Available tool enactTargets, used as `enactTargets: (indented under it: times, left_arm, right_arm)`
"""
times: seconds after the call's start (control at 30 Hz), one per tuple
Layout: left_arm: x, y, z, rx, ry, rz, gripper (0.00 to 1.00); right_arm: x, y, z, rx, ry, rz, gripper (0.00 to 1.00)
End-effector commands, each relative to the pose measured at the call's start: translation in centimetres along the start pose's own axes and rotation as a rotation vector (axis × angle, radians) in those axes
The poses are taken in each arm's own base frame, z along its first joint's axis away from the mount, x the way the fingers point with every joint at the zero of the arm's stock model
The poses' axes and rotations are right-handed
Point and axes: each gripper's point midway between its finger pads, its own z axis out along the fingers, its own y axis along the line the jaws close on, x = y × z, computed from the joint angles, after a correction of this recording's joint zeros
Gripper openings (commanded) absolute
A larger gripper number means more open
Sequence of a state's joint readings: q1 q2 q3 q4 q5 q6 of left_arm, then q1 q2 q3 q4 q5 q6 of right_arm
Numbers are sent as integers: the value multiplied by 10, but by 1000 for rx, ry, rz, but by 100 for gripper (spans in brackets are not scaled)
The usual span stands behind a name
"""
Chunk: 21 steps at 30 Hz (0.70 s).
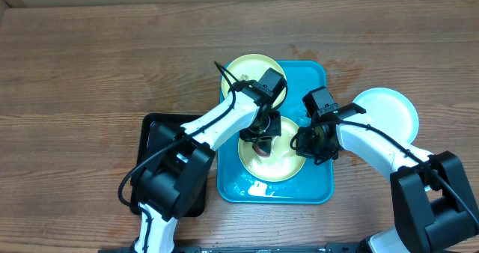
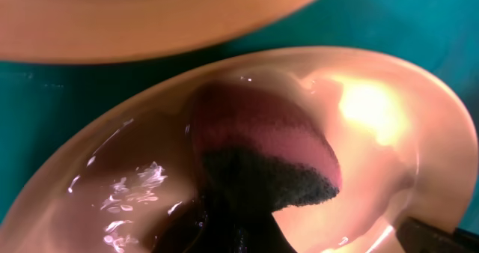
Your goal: Clean dirty plates on tray and stack at the side
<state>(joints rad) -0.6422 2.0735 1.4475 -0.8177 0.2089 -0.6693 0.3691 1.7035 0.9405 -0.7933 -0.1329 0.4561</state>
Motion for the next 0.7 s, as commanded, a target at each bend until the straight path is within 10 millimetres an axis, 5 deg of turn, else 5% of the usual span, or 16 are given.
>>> enactTargets:
  times: [0.0, 0.1, 0.43, 0.5, 0.67]
  left_arm:
    - [-3, 3, 17, 9, 43, -63, 4]
    - [-3, -13, 12, 80, 64, 9, 4]
    - [53, -13, 11, 54, 262, 37, 4]
    - [56, -4, 11, 12, 273, 49, 4]
    - [43, 54, 3, -253, 208, 34, 4]
  right_arm:
    - [0, -19, 5, 91, -17, 15, 4]
    - [0, -19, 5, 91, -17, 15, 4]
    - [0, -19, 5, 91, -17, 15, 4]
    - [0, -19, 5, 91, -16, 15, 4]
    - [0, -20, 5, 93, -14, 16, 4]
